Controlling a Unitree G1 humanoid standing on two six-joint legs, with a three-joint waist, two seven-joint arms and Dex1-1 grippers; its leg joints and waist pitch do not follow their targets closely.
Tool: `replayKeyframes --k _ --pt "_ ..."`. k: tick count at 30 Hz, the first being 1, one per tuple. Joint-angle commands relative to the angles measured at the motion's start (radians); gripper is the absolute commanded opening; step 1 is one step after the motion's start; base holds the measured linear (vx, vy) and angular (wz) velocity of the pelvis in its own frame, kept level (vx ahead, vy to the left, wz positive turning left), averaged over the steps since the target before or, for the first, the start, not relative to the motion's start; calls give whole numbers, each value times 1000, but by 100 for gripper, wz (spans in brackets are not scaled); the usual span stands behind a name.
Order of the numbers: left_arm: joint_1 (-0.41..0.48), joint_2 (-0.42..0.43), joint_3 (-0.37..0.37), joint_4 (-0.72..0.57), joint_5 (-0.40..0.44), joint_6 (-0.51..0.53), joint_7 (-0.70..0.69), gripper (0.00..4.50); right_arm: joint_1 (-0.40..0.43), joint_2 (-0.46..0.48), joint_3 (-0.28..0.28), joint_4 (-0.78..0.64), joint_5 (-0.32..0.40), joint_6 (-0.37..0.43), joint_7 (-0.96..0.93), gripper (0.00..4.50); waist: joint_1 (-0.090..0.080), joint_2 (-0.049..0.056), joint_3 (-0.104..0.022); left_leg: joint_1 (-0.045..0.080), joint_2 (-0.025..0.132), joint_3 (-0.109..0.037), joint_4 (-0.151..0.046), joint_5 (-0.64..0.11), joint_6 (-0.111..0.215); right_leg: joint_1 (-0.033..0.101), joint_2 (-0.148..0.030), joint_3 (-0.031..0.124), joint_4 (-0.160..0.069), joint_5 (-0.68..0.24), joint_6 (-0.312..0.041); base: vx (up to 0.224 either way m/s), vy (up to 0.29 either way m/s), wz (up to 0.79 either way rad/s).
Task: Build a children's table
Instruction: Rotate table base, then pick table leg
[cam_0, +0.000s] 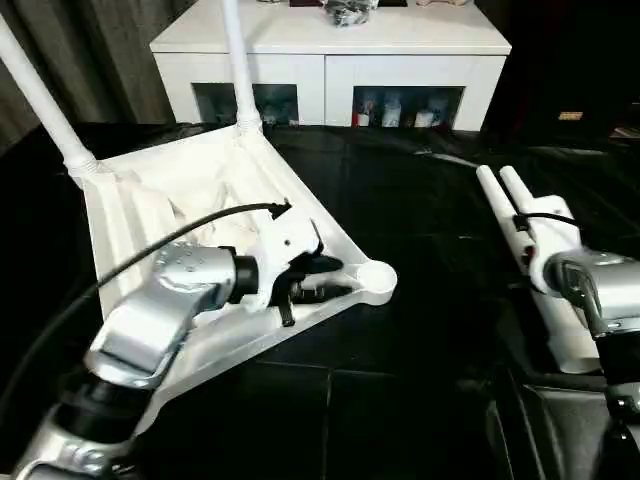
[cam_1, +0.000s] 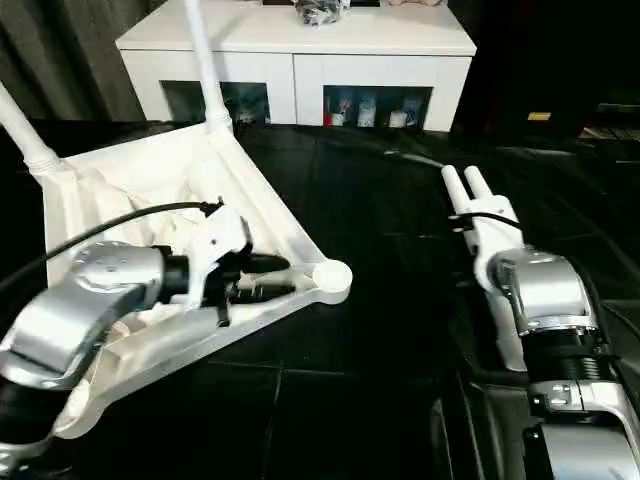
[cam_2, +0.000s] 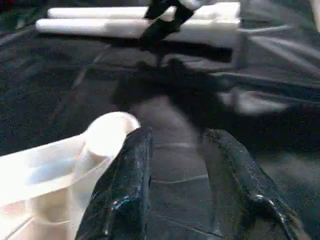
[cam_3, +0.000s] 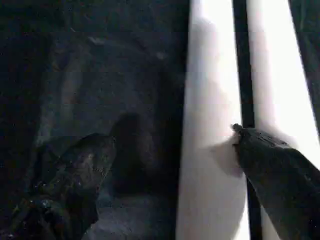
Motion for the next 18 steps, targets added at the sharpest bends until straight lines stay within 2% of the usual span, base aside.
replayKeyframes --k 1,2,4,5,6,11,12,15,18 --pt "0 15 1 -19 -13 12 -16 186 5 16 -8 25 16 22 -4 450 -2 -7 -64 12 38 -20 -63 -137 -3 53 -53 38 -72 -107 -258 0 0 0" --pt "6 29 -4 -23 -16 10 -19 186 7 16 -13 45 12 11 -14 450 -6 -11 -63 10 39 -20 -64 -142 -3 53 -53 37 -74 -120 -255 0 0 0" --pt "6 31 -3 -24 -20 11 -16 186 5 17 -24 57 11 4 -24 450 -10 -10 -63 10 39 -21 -64 -142 -4 53 -53 37 -74 -125 -251 0 0 0" --pt "7 33 -1 -26 -24 13 -14 186 3 17 -29 64 12 1 -29 450 -11 -3 -63 12 38 -21 -64 -143 -7 53 -54 37 -74 -132 -249 0 0 0" --pt "8 36 0 -28 -25 13 -15 186 3 17 -31 68 13 1 -31 450 -13 -7 -63 12 39 -20 -64 -143 -6 52 -53 38 -75 -130 -248 0 0 0" --pt "2 51 2 -30 -28 7 -12 186 9 25 -40 71 19 11 -35 450 -13 -10 -62 11 38 -20 -64 -142 -4 52 -53 38 -75 -136 -249 0 0 0" --pt "0 53 2 -30 -30 6 -9 191 7 26 -41 75 20 10 -35 421 -13 -9 -62 13 39 -19 -64 -144 -5 51 -52 38 -76 -142 -248 0 0 0" --pt "-5 57 4 -27 -33 4 -2 191 2 29 -42 86 24 5 -42 408 -13 -10 -62 11 38 -20 -65 -143 -7 52 -52 38 -75 -140 -247 0 0 0" --pt "-7 59 5 -27 -39 4 3 191 -3 34 -47 93 34 2 -46 370 -12 -11 -62 12 38 -20 -65 -145 -8 51 -53 38 -76 -148 -245 0 0 0"
